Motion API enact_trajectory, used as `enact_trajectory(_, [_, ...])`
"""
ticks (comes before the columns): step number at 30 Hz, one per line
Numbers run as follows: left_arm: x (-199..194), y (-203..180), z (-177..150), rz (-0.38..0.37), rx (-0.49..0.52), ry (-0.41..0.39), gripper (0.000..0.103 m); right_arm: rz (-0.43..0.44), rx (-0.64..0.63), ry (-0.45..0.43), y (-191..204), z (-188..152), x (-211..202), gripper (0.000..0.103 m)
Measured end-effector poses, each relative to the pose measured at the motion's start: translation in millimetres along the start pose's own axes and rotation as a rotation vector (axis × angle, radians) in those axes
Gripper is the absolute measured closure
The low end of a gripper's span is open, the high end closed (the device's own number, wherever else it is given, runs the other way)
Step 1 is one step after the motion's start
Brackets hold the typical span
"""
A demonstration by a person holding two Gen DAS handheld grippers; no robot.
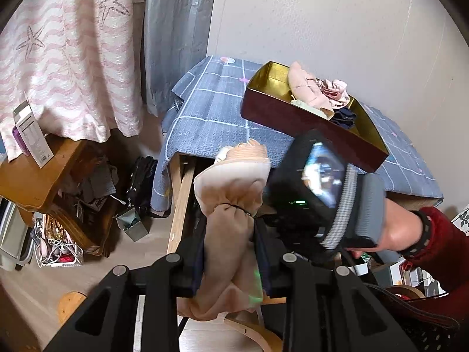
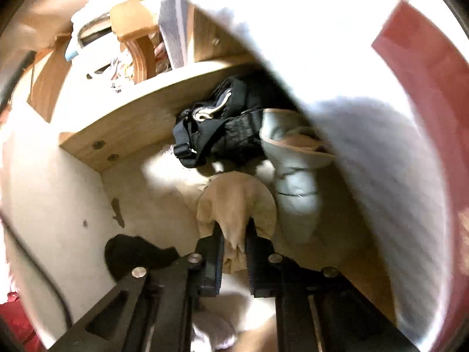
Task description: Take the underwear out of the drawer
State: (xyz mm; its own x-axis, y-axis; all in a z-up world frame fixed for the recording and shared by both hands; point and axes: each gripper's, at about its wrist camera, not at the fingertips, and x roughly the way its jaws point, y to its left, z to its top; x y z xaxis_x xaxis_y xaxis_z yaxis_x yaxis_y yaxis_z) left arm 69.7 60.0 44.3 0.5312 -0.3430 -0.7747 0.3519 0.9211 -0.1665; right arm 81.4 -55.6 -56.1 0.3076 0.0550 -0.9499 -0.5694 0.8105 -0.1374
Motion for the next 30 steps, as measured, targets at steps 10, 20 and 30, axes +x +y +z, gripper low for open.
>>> enact_trajectory(10, [5,-25,3,-0.006,0.053,-0.002,0.073,-0.022,0.103,-0.146,-15,-50,-84,0.092])
enact_trajectory(20, [9,-62,18,-0.026,0.150,-0.034,0.073,-0.058,0.260,-0.289,-34,-101,-171,0.092])
enact_trajectory(30, [9,-98,56,-0.083,0.243,-0.084,0.073,-0.120,0.421,-0.418,-64,-128,-228,0.092])
